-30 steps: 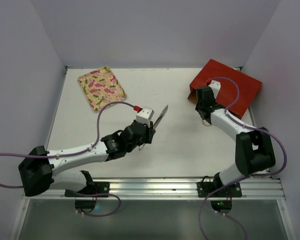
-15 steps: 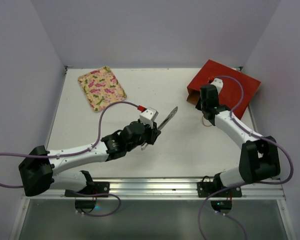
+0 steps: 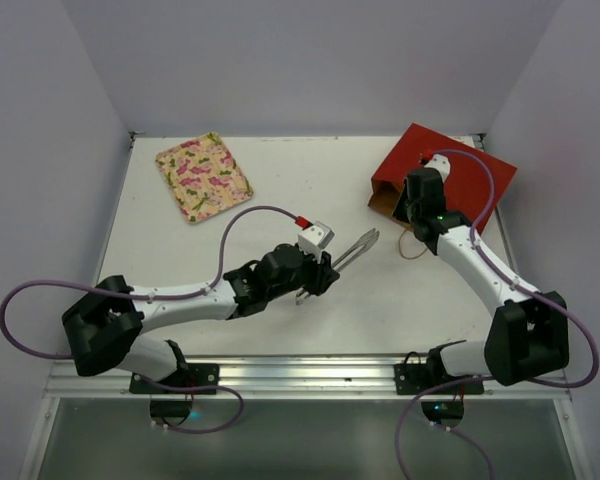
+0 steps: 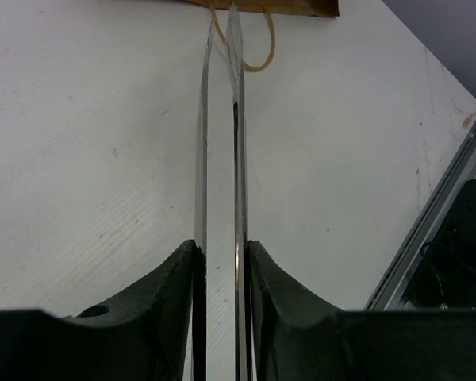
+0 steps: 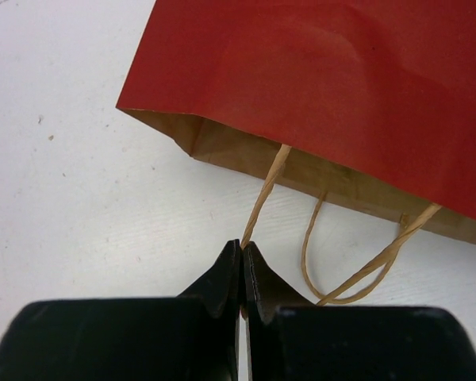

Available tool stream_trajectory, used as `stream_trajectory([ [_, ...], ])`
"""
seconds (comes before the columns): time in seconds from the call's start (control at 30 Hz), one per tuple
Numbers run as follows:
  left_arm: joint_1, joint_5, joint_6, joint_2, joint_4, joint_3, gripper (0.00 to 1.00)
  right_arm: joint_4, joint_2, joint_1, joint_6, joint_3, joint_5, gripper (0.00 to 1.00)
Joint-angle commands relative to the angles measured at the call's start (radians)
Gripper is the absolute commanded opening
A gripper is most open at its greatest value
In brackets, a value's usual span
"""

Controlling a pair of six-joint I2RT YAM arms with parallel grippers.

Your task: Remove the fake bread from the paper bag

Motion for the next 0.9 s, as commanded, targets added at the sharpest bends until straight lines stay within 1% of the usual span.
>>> stream_trajectory([
  [0.0,-0.002,0.038,-0.014,0.01,0.091,0.014,0.38,-0.014,-0.043,0.001,-0.012,0.04,-0.051,0.0],
  [0.07,-0.002,0.04,-0.019,0.022,0.101,0.016,0.41,-0.008,-0.061,0.001,-0.013,0.03,-0.061,0.0],
  [0.23,0.0,0.038,-0.032,0.047,0.124,0.022,0.45,-0.015,-0.09,-0.001,-0.016,0.018,-0.064,0.0],
  [0.4,0.004,-0.003,-0.091,0.082,0.105,0.057,0.46,-0.02,-0.119,0.001,-0.015,0.0,-0.069,0.0],
  [0.53,0.029,0.02,-0.15,0.131,0.124,0.09,0.47,-0.015,-0.147,0.002,-0.012,-0.019,-0.072,0.0],
  [0.63,0.061,0.085,-0.203,0.178,0.163,0.117,0.47,-0.011,-0.166,0.001,-0.01,-0.034,-0.071,0.0],
  [0.67,0.069,0.152,-0.219,0.191,0.182,0.128,0.47,-0.008,-0.169,0.001,-0.01,-0.039,-0.071,0.0],
  [0.7,0.085,0.179,-0.229,0.206,0.218,0.136,0.47,-0.009,-0.17,0.001,-0.01,-0.04,-0.069,0.0],
  [0.87,0.133,0.311,-0.31,0.321,0.272,0.194,0.48,-0.009,-0.179,0.001,-0.013,-0.052,-0.068,0.0],
])
